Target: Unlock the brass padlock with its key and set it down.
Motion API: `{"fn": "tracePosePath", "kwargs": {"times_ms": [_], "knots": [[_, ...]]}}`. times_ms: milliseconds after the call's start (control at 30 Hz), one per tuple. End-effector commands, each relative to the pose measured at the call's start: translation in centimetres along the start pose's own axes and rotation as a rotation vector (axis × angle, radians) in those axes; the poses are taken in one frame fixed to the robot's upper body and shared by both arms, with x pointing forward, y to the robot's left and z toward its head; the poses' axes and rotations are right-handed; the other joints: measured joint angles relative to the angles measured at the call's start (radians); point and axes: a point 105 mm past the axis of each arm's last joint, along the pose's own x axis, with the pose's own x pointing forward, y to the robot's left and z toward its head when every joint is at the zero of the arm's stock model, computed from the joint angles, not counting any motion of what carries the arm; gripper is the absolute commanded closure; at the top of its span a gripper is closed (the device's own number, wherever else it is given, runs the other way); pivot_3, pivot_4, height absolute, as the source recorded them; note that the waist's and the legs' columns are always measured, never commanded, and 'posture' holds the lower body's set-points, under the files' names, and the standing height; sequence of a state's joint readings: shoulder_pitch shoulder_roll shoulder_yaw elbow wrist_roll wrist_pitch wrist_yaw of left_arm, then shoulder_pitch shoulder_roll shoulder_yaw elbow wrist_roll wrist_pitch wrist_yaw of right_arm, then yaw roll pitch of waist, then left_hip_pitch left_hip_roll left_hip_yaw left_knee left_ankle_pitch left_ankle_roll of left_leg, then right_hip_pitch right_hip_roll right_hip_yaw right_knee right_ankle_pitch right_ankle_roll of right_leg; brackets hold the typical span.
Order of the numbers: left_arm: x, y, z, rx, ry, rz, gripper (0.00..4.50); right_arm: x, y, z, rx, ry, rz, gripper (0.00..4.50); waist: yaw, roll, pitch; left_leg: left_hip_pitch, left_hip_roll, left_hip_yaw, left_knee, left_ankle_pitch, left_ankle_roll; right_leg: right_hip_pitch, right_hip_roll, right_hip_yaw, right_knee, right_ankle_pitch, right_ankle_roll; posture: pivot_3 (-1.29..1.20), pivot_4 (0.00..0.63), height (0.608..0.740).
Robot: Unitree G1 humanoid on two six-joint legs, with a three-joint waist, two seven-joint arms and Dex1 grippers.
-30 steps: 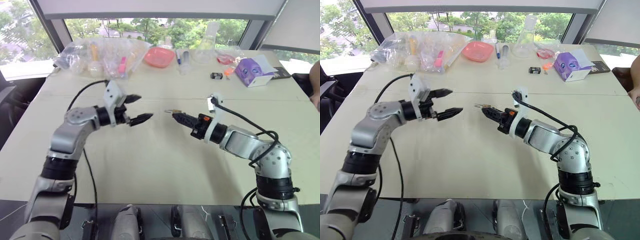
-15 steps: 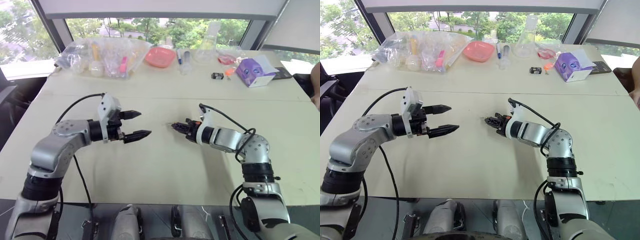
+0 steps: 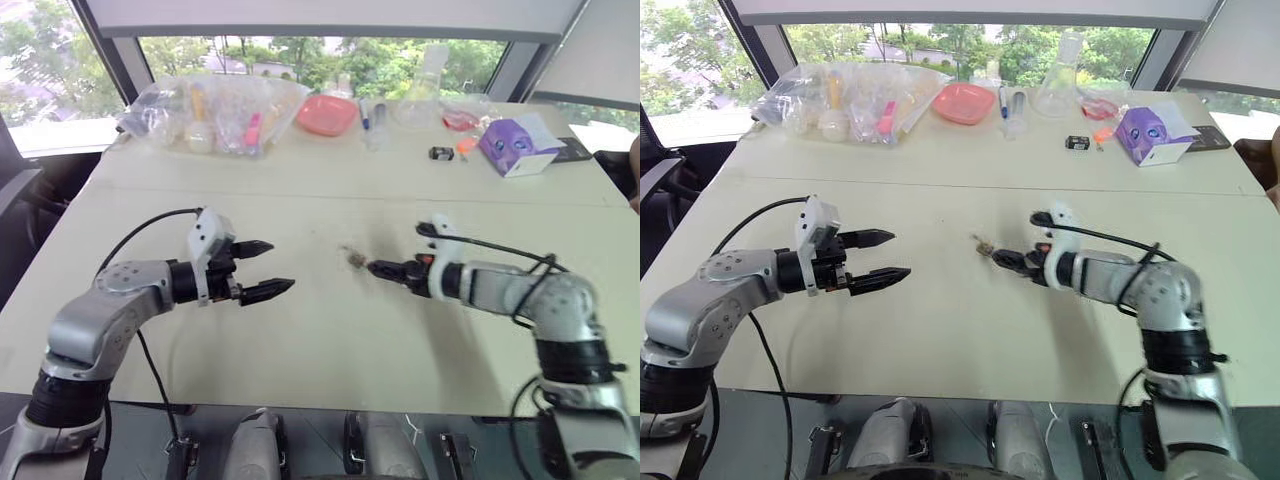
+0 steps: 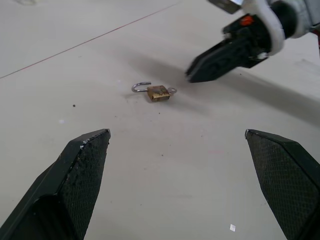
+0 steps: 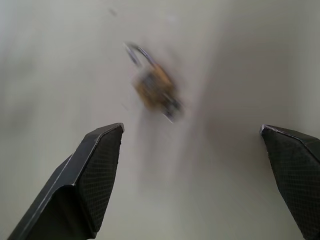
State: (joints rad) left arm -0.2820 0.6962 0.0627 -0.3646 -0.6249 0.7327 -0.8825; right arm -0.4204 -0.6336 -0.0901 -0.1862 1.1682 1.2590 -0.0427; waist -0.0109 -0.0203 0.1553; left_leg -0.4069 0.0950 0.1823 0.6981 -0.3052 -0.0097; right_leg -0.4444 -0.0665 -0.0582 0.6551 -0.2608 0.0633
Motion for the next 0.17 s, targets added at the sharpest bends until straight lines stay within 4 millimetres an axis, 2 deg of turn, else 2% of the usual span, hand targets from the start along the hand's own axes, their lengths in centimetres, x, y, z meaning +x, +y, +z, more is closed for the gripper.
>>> {"fn": "tracePosePath", "kwargs": {"times_ms": [33,167], "knots": [[-0.5,-0.6,0.8,0.022,-0.027,-0.006,0.00,-2.4,0.7,0.6,-0.128,-0.028,0.036,0.06,-0.005,0.000,0.000,0.001,0.000,0.000,-0.001,0.000,0.000,0.000,0.000,0.000,0.000,0.000,0.000,0.00,0.150,0.740],[-0.5,-0.5,0.8,-0.012,-0.052,0.009,0.00,-3.8,0.2,0.3,-0.229,-0.043,0.042,0.06,-0.007,0.000,0.000,0.002,0.001,0.000,-0.001,0.000,0.000,0.000,0.002,0.001,0.000,0.000,0.000,0.00,0.150,0.740]]}}
